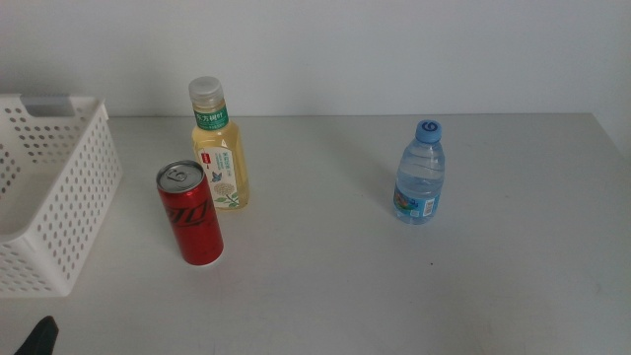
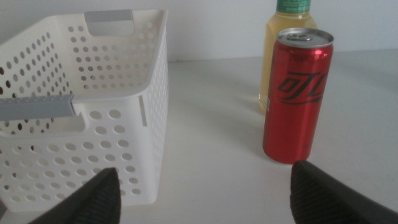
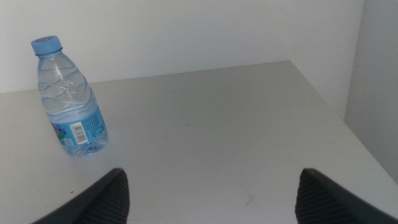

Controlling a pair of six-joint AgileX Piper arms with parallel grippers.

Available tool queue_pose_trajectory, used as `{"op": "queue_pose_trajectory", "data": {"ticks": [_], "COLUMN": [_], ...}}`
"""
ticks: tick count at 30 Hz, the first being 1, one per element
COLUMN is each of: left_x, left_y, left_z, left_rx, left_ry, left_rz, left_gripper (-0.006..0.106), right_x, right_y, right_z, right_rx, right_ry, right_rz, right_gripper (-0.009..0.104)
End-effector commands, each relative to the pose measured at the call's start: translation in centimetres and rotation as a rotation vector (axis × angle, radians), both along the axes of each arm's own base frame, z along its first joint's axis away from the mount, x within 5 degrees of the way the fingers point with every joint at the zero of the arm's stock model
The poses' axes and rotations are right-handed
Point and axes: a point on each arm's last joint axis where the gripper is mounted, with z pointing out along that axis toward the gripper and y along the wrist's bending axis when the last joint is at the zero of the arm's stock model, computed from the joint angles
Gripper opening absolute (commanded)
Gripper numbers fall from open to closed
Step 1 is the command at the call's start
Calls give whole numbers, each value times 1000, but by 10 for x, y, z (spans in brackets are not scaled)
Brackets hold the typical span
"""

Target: Use arms to grab the bottles and put them into the dustbin to the left of the table.

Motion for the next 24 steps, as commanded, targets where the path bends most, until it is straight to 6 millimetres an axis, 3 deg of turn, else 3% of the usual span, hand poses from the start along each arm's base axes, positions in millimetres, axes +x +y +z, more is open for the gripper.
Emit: {"op": "queue_pose_trajectory", "data": {"ticks": [1, 13, 24], "left_x": [0, 30, 68], "left_y": [0, -3, -25], "left_z": [10, 25, 14], "left_rx": [-13, -15, -15], "left_ry": [-116, -197, -159], "left_rz": [0, -26, -171], "left_gripper": [94, 94, 94], "right_x": [-1, -1, -1], "right_y": [-1, -1, -1], "right_z": [11, 11, 11], "right_rx": [-23, -23, -23], "right_ry": [-102, -102, -102], "right_rz": [-9, -9, -9], "right_gripper": [94, 94, 94]}}
